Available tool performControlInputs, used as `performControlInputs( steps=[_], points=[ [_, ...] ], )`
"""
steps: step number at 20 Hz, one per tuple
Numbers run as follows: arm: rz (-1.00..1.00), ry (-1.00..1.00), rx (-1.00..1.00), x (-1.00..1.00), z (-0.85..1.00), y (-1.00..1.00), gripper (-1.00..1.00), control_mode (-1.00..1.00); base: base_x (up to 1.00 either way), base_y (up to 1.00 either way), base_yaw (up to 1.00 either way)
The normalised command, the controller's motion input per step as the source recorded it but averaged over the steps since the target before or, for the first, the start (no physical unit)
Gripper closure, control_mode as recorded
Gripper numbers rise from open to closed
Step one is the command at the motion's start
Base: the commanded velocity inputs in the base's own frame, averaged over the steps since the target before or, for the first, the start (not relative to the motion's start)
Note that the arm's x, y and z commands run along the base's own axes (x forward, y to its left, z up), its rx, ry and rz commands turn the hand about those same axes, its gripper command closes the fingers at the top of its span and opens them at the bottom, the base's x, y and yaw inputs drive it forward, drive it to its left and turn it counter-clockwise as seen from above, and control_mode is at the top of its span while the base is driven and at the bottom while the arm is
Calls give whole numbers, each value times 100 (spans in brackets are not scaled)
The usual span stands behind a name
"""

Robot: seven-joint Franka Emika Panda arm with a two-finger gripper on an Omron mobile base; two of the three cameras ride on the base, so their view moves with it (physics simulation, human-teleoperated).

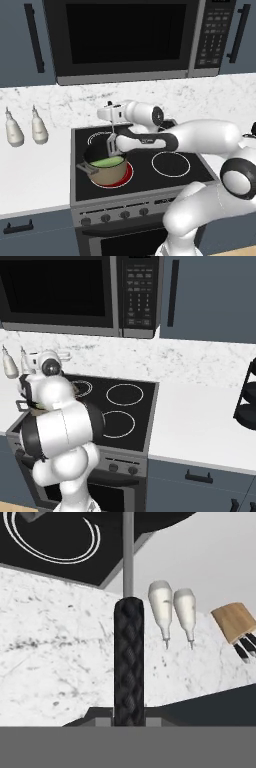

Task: Put the corn and potato in the pot. Retrieve the spatula and lightly stir the vegetables in the pot.

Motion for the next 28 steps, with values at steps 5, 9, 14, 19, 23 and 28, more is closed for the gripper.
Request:
performControlInputs(
  steps=[5,9,14,19,23,28],
  points=[
    [0,-2,0,33,-13,28,100,-100,0,0,0],
    [0,0,0,22,-54,50,100,-100,0,0,0],
    [0,0,0,-18,-41,43,100,-100,0,0,0],
    [-3,0,0,-39,-39,33,100,-100,0,0,0],
    [-3,0,0,-43,-61,35,100,-100,0,0,0],
    [-8,-2,4,-16,-50,17,100,-100,0,0,0]
  ],
)
